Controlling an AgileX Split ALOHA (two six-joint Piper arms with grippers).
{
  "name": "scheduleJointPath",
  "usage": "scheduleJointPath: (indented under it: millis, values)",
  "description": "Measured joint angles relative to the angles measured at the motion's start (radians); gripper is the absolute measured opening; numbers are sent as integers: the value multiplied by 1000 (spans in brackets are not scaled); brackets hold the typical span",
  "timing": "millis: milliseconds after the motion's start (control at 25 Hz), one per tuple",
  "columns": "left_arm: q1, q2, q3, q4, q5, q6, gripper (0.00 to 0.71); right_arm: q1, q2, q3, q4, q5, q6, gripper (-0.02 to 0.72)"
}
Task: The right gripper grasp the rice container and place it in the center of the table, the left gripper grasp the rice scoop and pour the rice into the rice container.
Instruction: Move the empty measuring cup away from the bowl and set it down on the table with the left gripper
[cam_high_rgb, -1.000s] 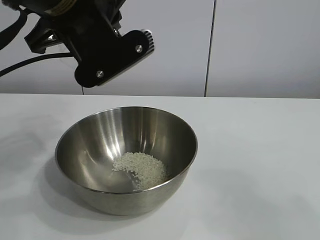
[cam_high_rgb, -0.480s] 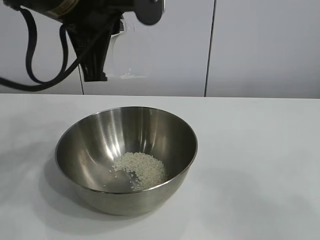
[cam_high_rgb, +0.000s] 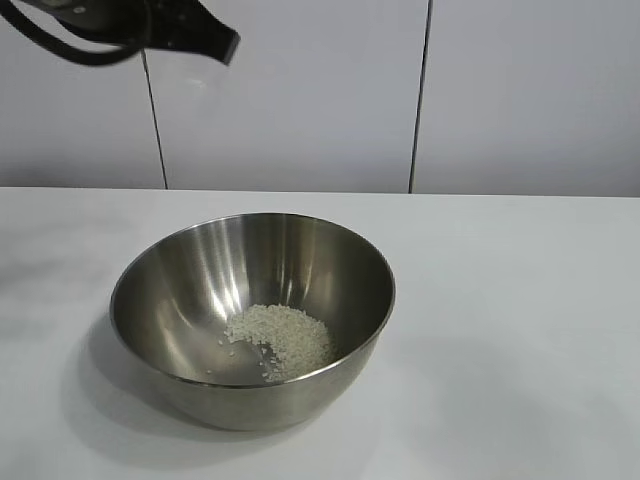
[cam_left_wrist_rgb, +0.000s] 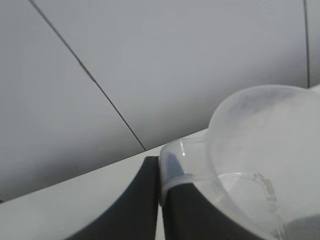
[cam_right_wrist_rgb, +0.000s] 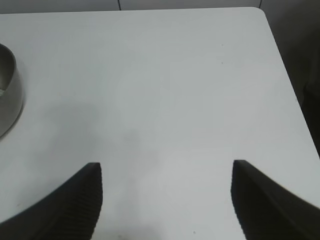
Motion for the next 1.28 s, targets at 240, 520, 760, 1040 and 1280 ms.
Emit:
scheduleJointPath:
  millis: [240,520,760,1040,1280]
  values:
    - [174,0,60,15,-172,-58,6,0,0,0,0,0,0,495]
    - [390,0,159,-70,-320,-186,6,0,0,0,0,0,0,495]
    - [449,0,159,-64,-399,-189,6,0,0,0,0,0,0,495]
    - [451,0,156,-31,-404,-183,6,0,0,0,0,0,0,495]
    - [451,0,134,-30,-394,-183,6,0,0,0,0,0,0,495]
